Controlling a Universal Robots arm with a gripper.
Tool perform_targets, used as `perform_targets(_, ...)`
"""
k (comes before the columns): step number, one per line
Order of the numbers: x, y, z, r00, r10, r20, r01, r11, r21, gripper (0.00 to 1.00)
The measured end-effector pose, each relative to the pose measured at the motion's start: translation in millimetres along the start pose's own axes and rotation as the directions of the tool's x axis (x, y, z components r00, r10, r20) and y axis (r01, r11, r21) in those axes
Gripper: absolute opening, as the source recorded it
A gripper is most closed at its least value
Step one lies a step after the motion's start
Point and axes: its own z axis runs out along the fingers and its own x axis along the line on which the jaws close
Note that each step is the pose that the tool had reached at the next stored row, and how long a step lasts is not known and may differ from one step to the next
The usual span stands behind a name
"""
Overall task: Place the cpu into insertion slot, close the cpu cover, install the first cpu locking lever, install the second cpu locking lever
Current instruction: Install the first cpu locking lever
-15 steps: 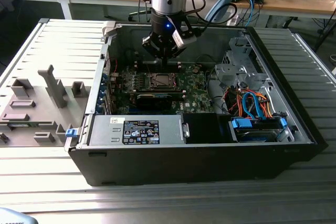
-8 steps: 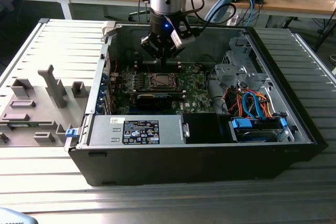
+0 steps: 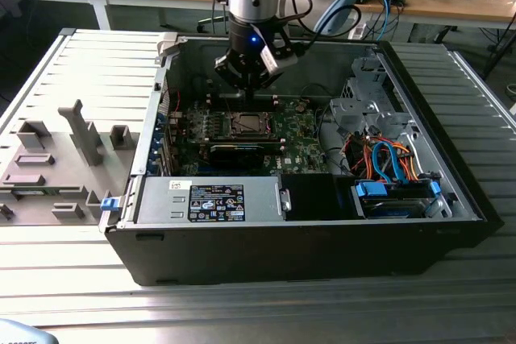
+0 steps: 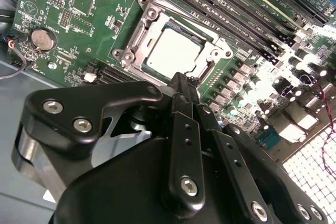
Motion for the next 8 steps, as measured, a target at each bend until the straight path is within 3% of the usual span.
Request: perform_targets(8, 2.9, 0.1, -0.1, 1.0, 0.0, 0.0, 0.0, 1.0, 0.0, 0.11)
